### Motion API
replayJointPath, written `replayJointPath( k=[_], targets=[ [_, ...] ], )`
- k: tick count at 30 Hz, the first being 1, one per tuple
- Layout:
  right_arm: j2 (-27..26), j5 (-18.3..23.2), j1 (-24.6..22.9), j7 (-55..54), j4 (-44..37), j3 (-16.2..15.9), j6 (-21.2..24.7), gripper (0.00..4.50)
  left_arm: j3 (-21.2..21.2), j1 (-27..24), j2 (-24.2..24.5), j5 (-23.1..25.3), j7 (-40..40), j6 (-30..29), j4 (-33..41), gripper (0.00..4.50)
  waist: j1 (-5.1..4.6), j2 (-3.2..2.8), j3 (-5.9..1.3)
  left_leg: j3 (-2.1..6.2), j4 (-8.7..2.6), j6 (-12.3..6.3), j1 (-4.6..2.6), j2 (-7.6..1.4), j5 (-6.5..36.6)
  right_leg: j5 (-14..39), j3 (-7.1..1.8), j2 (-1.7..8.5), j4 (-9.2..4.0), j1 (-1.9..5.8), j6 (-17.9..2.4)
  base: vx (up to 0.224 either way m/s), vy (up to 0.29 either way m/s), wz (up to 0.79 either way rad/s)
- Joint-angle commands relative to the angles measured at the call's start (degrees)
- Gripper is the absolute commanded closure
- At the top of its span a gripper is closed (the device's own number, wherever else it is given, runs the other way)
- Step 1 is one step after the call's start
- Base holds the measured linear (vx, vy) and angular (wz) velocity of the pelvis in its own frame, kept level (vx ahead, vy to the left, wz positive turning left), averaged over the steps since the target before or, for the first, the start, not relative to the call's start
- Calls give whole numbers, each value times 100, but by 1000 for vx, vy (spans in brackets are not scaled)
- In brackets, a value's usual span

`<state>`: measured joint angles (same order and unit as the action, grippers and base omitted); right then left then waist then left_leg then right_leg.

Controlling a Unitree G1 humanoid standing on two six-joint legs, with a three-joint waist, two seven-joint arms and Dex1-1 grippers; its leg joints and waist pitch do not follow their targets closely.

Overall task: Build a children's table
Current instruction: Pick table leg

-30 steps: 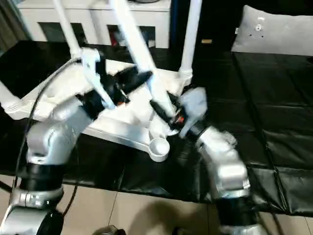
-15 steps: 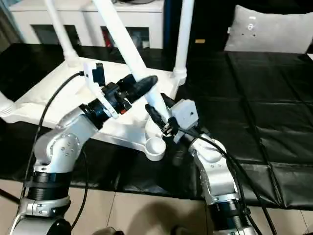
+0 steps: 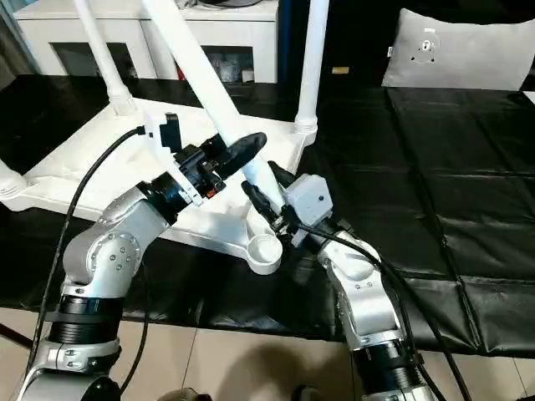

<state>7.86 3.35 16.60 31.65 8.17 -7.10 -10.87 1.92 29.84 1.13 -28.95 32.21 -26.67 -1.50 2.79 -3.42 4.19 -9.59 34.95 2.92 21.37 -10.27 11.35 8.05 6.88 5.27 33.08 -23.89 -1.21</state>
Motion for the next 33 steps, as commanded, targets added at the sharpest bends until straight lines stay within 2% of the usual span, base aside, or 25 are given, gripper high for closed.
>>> replayJointPath(
  k=[1,2,3,9,16,20,23,33],
  targets=[
    [-17,-66,149,38,54,-162,-26,262,-191,6,24,97,79,90,-31,204,-3,108,-455,62,-392,-609,4,-220,864,1981,-296,307,-401,395,-770,0,0,0],
    [-17,-66,149,38,54,-162,-26,262,-191,6,24,97,79,90,-31,204,-4,110,-455,62,-391,-610,4,-220,859,1974,-297,309,-405,394,-771,0,0,0],
    [-15,-73,153,39,68,-169,-46,262,-222,3,44,153,80,147,-64,226,-5,110,-453,60,-392,-609,7,-220,860,1964,-298,307,-402,395,-777,0,0,0],
    [-14,-83,155,37,83,-192,-69,262,-238,-8,45,199,90,211,-89,253,1,115,-467,59,-384,-612,11,-224,812,1847,-302,312,-380,403,-848,0,0,0],
    [19,-92,180,31,135,-196,-116,262,-373,-9,121,406,70,361,-138,260,9,110,-483,58,-377,-603,9,-224,772,1837,-304,315,-376,407,-840,0,0,0],
    [23,-87,194,23,144,-189,-115,262,-254,11,22,235,-11,263,-114,260,13,111,-493,52,-367,-594,11,-221,752,1827,-303,318,-367,416,-864,0,0,0],
    [27,-128,256,2,166,-213,-47,262,95,165,-168,-127,-444,-118,-144,261,22,113,-501,45,-357,-596,10,-223,713,1725,-300,312,-348,417,-935,0,0,0],
    [-50,-100,497,-71,362,-148,84,262,206,405,-173,-21,-755,-184,-290,264,47,102,-509,52,-348,-627,-1,-212,692,1800,-290,307,-366,414,-857,0,0,0]
  ],
)
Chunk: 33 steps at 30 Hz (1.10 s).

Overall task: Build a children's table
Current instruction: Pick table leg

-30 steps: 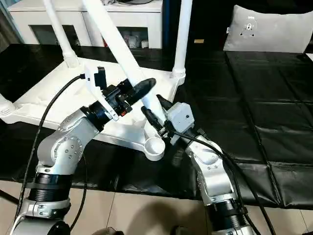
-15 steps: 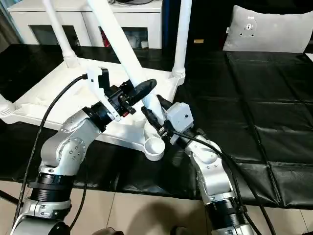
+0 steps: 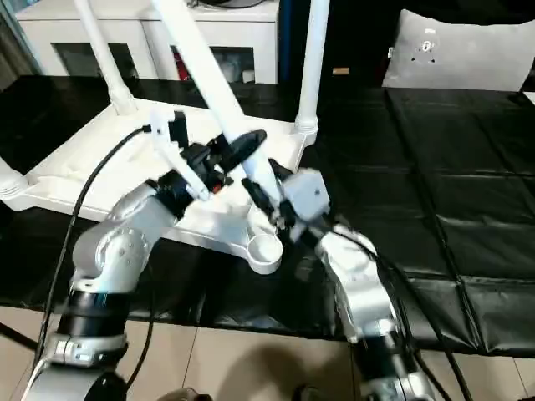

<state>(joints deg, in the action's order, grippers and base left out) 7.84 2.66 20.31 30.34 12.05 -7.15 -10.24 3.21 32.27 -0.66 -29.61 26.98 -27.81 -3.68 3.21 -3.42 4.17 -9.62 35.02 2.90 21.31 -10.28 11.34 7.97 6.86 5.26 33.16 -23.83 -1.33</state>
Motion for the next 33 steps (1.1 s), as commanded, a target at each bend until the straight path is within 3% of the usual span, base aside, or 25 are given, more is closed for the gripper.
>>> replayJointPath(
  k=[1,2,5,8,10,12,13,15,17,20,22,25,29,33],
  targets=[
    [-50,-10,141,81,-23,-145,50,262,84,179,17,52,-252,-86,-85,264,7,91,-511,58,-356,-627,8,-215,663,1720,-287,300,-359,407,-876,0,0,0],
    [-54,22,151,104,-28,-144,83,262,85,192,32,67,-270,-96,-97,264,10,91,-516,61,-355,-636,6,-216,650,1665,-286,301,-355,410,-900,0,0,0],
    [-112,262,211,156,-92,-80,374,193,49,255,137,204,-347,-82,-203,264,10,85,-512,60,-357,-650,1,-203,685,1677,-282,292,-361,417,-902,0,0,0],
    [-151,597,218,325,-226,-23,684,190,69,307,200,257,-366,-75,-280,264,12,75,-506,62,-362,-647,0,-204,730,1723,-276,294,-373,425,-879,0,0,0],
    [-146,1289,191,587,-612,168,1291,167,106,411,348,353,-363,-65,-387,264,24,66,-526,76,-355,-669,1,-217,679,1639,-283,305,-354,430,-885,0,0,0],
    [-121,1443,186,647,-717,217,1423,148,112,438,393,377,-355,-69,-409,264,20,62,-523,79,-360,-682,-2,-214,647,1572,-277,279,-350,429,-841,0,0,0],
    [56,2002,132,858,-1072,376,2029,144,120,512,533,379,-292,-146,-429,265,23,39,-526,84,-357,-653,-1,-220,623,1547,-276,296,-341,427,-827,0,0,0],
    [243,2343,113,1044,-1276,481,2396,136,103,552,631,374,-228,-222,-432,265,39,48,-530,83,-355,-688,-24,-217,593,1471,-285,282,-332,437,-862,0,0,0],
    [458,2708,133,1126,-1460,705,2850,100,79,592,744,348,-120,-326,-422,265,68,32,-541,83,-348,-681,-45,-231,561,1401,-289,284,-325,419,-912,0,0,0],
    [598,2817,246,1092,-1411,943,3022,89,78,613,809,304,-59,-430,-398,265,97,53,-535,65,-344,-530,-20,-204,623,1670,-274,300,-355,415,-855,0,0,0],
    [873,3100,434,958,-1295,1276,3709,58,15,627,918,247,108,-572,-344,265,106,76,-540,71,-345,-501,-15,-189,570,1730,-271,302,-352,432,-828,0,0,0],
    [1124,3057,545,989,-1164,1350,3850,37,-25,637,990,191,232,-655,-285,265,119,88,-536,58,-338,-451,-20,-179,597,1895,-263,300,-377,424,-768,0,0,0],
    [1638,3058,641,1419,-1170,1167,4221,7,-164,674,1156,76,596,-839,-128,265,144,101,-534,55,-331,-453,-14,-167,563,2063,-250,297,-396,418,-641,0,0,0],
    [1927,3054,662,1851,-1221,930,4484,0,-226,731,1236,13,814,-960,-59,265,171,105,-546,54,-314,-538,-4,-183,473,1901,-258,300,-370,418,-719,0,0,0]
  ],
)
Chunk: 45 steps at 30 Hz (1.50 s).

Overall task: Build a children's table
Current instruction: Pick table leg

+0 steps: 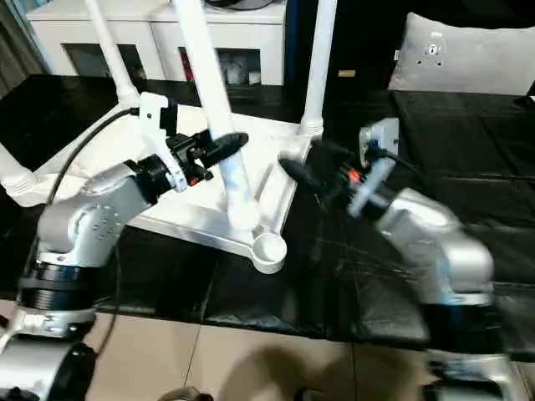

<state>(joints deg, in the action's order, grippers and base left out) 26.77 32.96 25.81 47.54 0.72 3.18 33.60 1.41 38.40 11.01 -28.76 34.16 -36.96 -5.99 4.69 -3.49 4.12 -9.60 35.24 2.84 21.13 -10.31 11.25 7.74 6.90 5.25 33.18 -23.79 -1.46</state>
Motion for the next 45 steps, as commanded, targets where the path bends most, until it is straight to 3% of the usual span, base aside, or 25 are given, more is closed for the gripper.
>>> replayJointPath(
  k=[1,2,3,5,8,11,19,27,45],
  targets=[
    [48,25,113,148,-90,-115,115,0,-49,121,73,-75,108,-51,176,265,34,111,-540,47,-332,-538,7,-181,488,1950,-257,305,-376,404,-725,0,0,0],
    [125,61,134,234,-96,-181,271,0,-52,145,88,-142,181,-121,206,265,40,116,-540,44,-330,-539,6,-177,483,1965,-257,301,-382,400,-722,0,0,0],
    [198,79,168,305,-91,-253,374,0,-66,176,117,-218,263,-213,248,265,50,162,-541,47,-335,-534,8,-177,461,1977,-253,298,-370,417,-725,0,0,0],
    [270,94,218,396,-79,-345,481,0,-100,218,152,-303,382,-333,313,265,62,135,-537,46,-331,-527,5,-187,455,2013,-260,301,-366,398,-726,0,0,0],
    [250,31,274,439,-58,-462,494,0,-256,239,197,-259,554,-288,437,265,73,172,-532,44,-337,-492,2,-180,476,2171,-258,307,-381,397,-647,0,0,0],
    [131,-129,316,397,-30,-668,506,0,-571,257,286,-82,765,-167,656,265,78,164,-534,55,-343,-474,1,-201,445,2157,-265,313,-373,379,-637,0,0,0],
    [42,-417,323,292,57,-1031,517,0,-761,365,311,60,814,-74,733,265,52,163,-525,49,-346,-356,10,-185,521,2282,-261,307,-395,389,-519,0,0,0],
    [-141,-373,376,308,104,-1066,558,74,-1056,337,478,159,1112,-21,934,265,54,164,-537,51,-343,-390,15,-194,440,2004,-278,308,-351,398,-650,0,0,0],
    [-236,-272,356,464,140,-1103,781,234,-1121,368,480,58,1341,-75,1082,265,59,142,-542,54,-341,-350,16,-197,456,1977,-279,312,-341,403,-666,0,0,0]
  ],
)
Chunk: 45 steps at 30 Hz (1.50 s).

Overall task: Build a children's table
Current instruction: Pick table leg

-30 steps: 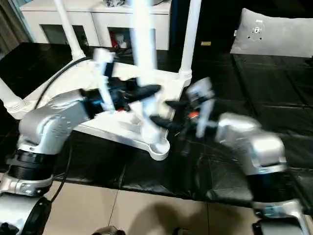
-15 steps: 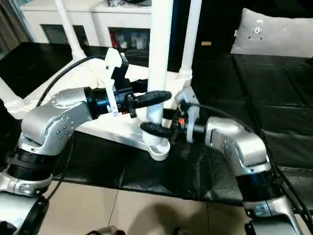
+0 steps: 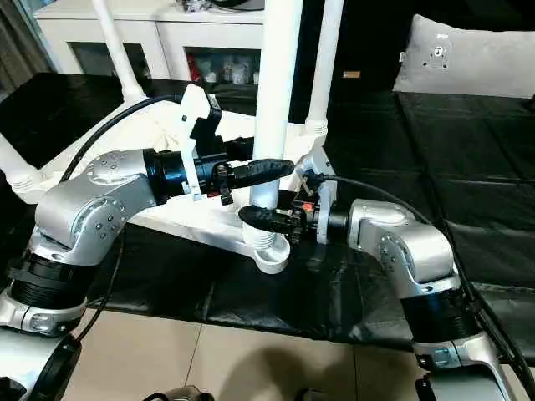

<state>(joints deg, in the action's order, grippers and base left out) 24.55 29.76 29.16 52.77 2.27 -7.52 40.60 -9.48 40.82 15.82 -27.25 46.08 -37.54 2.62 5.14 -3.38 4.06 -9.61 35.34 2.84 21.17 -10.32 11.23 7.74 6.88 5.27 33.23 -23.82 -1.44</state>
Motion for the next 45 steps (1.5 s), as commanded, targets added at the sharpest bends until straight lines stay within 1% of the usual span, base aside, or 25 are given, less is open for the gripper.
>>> replayJointPath(
  k=[1,3,7,10,13,14,15,16,17,19,20,21,22,25,27,30,31,34,37,39,40,41,43,45],
  targets=[
    [-19,48,13,-57,-21,-29,88,238,-34,123,0,-102,158,-25,230,265,17,124,-537,54,-350,-344,7,-195,464,1971,-278,312,-347,407,-675,0,0,0],
    [-24,36,-3,-48,-32,-20,98,240,-37,119,2,-117,167,-40,240,265,16,132,-537,51,-349,-338,7,-191,483,1986,-278,310,-351,409,-675,0,0,0],
    [-29,19,-75,-24,-79,1,96,243,9,102,-14,-180,131,-129,267,265,16,120,-536,52,-350,-337,5,-193,478,1983,-278,308,-351,407,-681,0,0,0],
    [-29,4,-98,-30,-83,8,83,244,38,101,-27,-206,105,-166,270,265,19,123,-539,54,-348,-333,6,-194,479,1972,-276,310,-349,411,-688,0,0,0],
    [-61,-134,-104,-180,-49,9,-16,245,22,89,-3,-145,82,-141,260,265,15,119,-533,52,-351,-322,2,-191,511,2024,-274,306,-358,405,-669,0,0,0],
    [-92,-121,-92,-233,-22,39,21,245,16,84,0,-133,79,-133,261,265,16,119,-537,55,-350,-320,1,-191,500,2005,-276,308,-353,407,-670,0,0,0],
    [-155,-60,-55,-295,18,113,85,210,10,81,2,-115,70,-124,258,265,15,117,-538,56,-350,-322,3,-192,487,1987,-277,310,-352,408,-675,0,0,0],
    [-201,-16,-24,-345,46,171,129,189,7,80,1,-106,64,-120,258,265,9,119,-536,58,-353,-328,11,-191,480,1970,-274,307,-347,409,-682,0,0,0],
    [-252,58,11,-367,68,236,199,176,14,81,-7,-98,58,-136,264,265,9,116,-539,57,-353,-325,-3,-190,485,1982,-273,307,-352,405,-687,0,0,0],
    [-242,97,8,-298,24,227,210,166,22,78,-18,-100,53,-151,276,265,14,110,-541,61,-354,-313,-6,-200,481,1932,-276,305,-343,403,-715,0,0,0],
    [-236,102,4,-283,7,221,209,154,24,76,-20,-101,52,-153,279,265,17,111,-547,60,-351,-312,-6,-202,474,1877,-279,310,-336,408,-729,0,0,0],
    [-230,116,-4,-256,-14,216,217,154,23,76,-20,-99,53,-154,281,265,19,110,-544,63,-354,-310,-3,-207,473,1858,-279,311,-329,408,-741,0,0,0],
    [-228,120,-8,-246,-24,214,222,128,25,75,-19,-103,57,-157,284,265,18,113,-543,59,-353,-314,-6,-205,483,1842,-282,312,-330,407,-751,0,0,0],
    [-219,106,-17,-224,-48,211,238,111,29,76,-9,-109,67,-165,290,265,20,119,-538,56,-353,-312,2,-200,492,1892,-283,317,-337,414,-746,0,0,0],
    [-194,136,-35,-163,-97,198,285,109,27,78,8,-100,85,-152,286,265,18,122,-538,54,-351,-317,4,-195,480,1904,-283,312,-339,413,-725,0,0,0],
    [-154,149,-56,-96,-145,159,291,109,34,81,11,-110,102,-158,289,265,19,124,-532,55,-354,-309,6,-191,508,2008,-278,311,-350,417,-675,0,0,0],
    [-150,168,-58,-87,-148,157,282,139,35,79,9,-116,107,-171,302,265,15,120,-533,54,-351,-305,2,-191,518,2035,-277,310,-357,411,-658,0,0,0],
    [-128,145,-67,-78,-151,127,252,152,23,74,12,-94,119,-170,309,265,14,118,-532,52,-350,-300,1,-186,546,2077,-273,310,-368,410,-643,0,0,0],
    [-110,116,-74,-66,-157,105,233,190,21,74,16,-81,130,-165,302,265,19,117,-538,57,-351,-304,1,-193,505,2017,-274,305,-354,408,-650,0,0,0],
    [-110,113,-76,-61,-154,112,228,194,23,77,21,-79,141,-165,301,265,21,121,-539,58,-350,-314,6,-193,480,1960,-277,306,-345,410,-668,0,0,0],
    [-116,113,-74,-58,-147,126,229,209,29,79,23,-78,154,-173,300,265,20,119,-539,55,-348,-313,2,-191,494,1982,-276,307,-350,409,-667,0,0,0],
    [-121,116,-74,-65,-142,134,232,209,34,80,22,-81,155,-183,300,265,22,114,-537,57,-350,-309,3,-191,500,1994,-275,309,-350,410,-673,0,0,0],
    [-149,147,-75,-106,-124,167,274,221,57,78,3,-112,128,-237,304,265,18,127,-537,54,-350,-306,6,-188,512,2028,-274,308,-354,413,-653,0,0,0],
    [-168,160,-78,-168,-111,192,328,227,70,71,-7,-105,62,-285,316,265,18,121,-534,56,-350,-303,2,-189,528,2070,-272,307,-362,406,-643,0,0,0]
  ],
)
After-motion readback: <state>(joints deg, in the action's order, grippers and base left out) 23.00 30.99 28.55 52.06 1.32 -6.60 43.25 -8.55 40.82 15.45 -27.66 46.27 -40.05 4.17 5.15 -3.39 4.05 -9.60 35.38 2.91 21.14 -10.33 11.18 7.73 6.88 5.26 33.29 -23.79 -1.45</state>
